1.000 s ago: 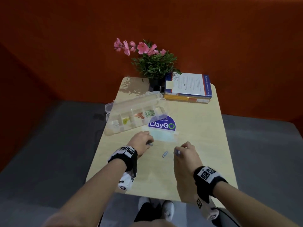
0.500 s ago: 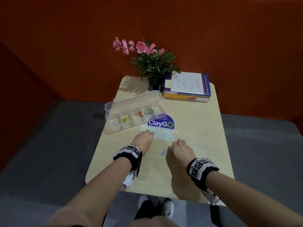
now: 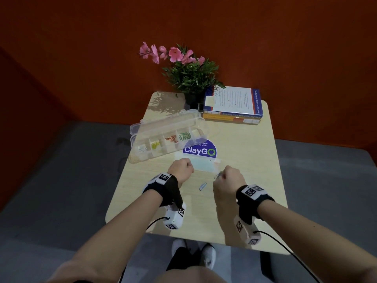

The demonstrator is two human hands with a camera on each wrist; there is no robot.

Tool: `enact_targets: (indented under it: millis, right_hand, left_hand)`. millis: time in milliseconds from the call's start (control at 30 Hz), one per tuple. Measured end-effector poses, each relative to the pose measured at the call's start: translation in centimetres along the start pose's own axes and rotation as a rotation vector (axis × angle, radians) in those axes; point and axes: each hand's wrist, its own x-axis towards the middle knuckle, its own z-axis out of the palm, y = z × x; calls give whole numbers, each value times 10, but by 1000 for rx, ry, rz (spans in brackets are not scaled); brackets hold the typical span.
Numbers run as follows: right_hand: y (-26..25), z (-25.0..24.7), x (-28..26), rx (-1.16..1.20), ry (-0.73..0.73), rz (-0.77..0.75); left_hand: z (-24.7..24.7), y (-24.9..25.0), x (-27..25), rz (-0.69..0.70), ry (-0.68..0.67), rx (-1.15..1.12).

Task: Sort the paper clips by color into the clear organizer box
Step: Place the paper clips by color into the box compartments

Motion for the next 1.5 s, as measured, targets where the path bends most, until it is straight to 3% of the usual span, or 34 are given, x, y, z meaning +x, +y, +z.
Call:
enact_targets:
  millis: [100,300,400,533,633,867,1033,1133,1267,1333,1500]
  right_hand:
    - [7,-7,6,188,1,88]
    - [15,-5,10,385,25,75]
    - [6,-2,13,186,-15,-53]
    - [-3,-3,15,13,-20,-149]
    - [-10,-7,16,-162,-104,-230]
    - [-25,-18,26,-359,-346,-229]
    - [-26,-13,22,-386,-370,-175]
    - [-18,-21,31,-128,-345,-148]
    - [-1,-39,42,743,-248,120]
    - [1,-53,43,1015,-206,182]
    - [3,-81,53,1130,-161,177]
  left_hand:
    - [10,11,-6,-33,-109,8]
    - [30,12,-10,144,-119,480]
    - [34,11,-8,178,-139,543]
    - [34,10,-4,148,-134,470]
    - [29,9,-1,139,-182,432]
    - [25,7,8,171,-352,546]
    - [14,14,9,119,-306,541]
    - [-3,25,19,104,-202,301]
    - [-31,51,42,64,-85,-2]
    - [-42,64,54,38,-40,-53]
    - [-53,81,86,-20,27,-149]
